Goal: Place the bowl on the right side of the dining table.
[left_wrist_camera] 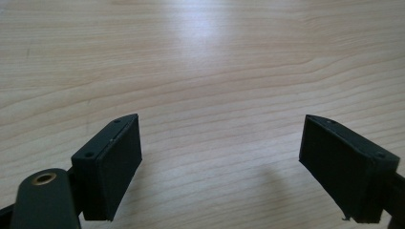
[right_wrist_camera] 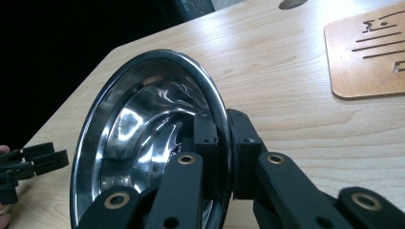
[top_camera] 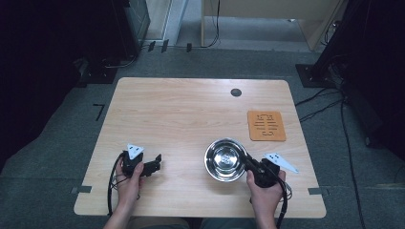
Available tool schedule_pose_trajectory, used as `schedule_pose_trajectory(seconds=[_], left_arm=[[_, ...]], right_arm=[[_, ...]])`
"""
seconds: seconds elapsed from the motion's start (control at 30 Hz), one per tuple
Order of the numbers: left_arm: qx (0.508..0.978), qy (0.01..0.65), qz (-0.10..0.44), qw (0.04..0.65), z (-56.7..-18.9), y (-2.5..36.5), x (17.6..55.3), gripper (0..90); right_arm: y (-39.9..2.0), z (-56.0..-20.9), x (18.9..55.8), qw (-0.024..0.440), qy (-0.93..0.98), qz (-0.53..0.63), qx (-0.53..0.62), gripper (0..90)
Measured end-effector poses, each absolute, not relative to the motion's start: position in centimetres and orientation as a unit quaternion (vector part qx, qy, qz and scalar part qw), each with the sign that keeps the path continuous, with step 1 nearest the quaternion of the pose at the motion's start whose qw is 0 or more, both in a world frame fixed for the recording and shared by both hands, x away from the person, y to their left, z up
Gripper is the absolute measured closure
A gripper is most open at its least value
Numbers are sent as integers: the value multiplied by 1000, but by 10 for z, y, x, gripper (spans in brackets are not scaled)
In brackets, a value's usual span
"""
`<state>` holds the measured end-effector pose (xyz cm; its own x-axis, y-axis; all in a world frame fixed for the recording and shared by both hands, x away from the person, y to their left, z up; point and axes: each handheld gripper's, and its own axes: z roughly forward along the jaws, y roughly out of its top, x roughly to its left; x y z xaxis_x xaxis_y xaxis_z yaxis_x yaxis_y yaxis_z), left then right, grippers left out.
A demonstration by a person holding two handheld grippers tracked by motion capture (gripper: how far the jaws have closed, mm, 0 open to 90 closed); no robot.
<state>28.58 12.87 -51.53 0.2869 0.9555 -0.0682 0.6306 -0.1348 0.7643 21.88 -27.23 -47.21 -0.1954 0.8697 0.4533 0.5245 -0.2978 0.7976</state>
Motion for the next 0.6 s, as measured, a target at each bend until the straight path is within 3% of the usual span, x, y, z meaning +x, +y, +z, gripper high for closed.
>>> schedule_pose_trajectory(seconds=[0.6], left_arm=[[728,556,240,322,-518,140,289,142]], right_arm=[[-282,-471,219,169,554,526,623,851]])
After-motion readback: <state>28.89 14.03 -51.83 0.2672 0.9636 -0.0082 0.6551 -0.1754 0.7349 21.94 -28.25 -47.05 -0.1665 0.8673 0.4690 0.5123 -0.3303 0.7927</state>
